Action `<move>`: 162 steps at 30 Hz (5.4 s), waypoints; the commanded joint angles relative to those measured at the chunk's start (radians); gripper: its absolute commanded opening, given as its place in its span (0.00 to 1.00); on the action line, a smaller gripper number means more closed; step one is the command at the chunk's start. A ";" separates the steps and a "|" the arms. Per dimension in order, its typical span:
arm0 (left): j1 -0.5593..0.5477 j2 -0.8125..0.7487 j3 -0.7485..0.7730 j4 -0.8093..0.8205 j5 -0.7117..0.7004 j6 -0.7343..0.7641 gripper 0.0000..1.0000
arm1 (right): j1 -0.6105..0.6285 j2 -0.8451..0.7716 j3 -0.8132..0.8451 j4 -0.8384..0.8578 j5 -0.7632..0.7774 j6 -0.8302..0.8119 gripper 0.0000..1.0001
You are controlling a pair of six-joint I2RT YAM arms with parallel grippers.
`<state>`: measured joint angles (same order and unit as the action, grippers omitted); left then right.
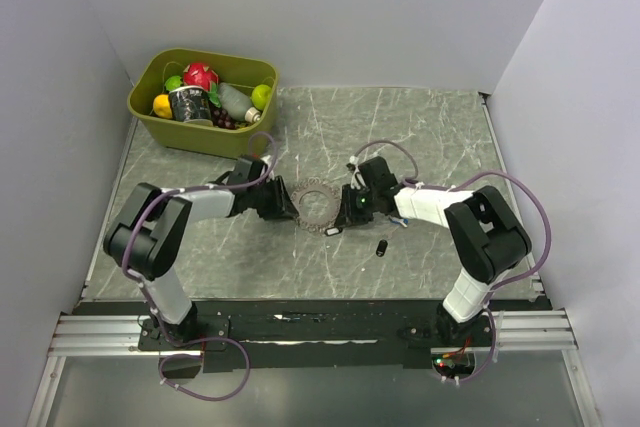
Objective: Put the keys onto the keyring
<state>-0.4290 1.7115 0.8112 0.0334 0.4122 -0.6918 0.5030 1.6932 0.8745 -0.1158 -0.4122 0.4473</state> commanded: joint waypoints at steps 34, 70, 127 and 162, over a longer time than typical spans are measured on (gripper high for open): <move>-0.019 0.048 -0.007 0.126 0.108 -0.038 0.77 | -0.124 0.042 0.123 -0.053 0.188 -0.053 0.30; -0.047 -0.064 0.113 -0.077 -0.145 0.117 0.73 | 0.114 -0.127 0.084 -0.035 0.174 -0.039 0.27; -0.264 -0.145 -0.127 0.169 -0.062 0.107 0.39 | 0.091 0.227 0.202 -0.133 -0.037 -0.075 0.00; -0.229 -0.161 -0.018 0.069 -0.346 0.173 0.44 | 0.089 0.218 0.161 -0.122 -0.030 -0.084 0.00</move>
<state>-0.6842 1.5963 0.7582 0.1055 0.1211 -0.5556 0.5823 1.8893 1.0721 -0.1883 -0.4778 0.3805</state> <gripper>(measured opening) 0.442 0.006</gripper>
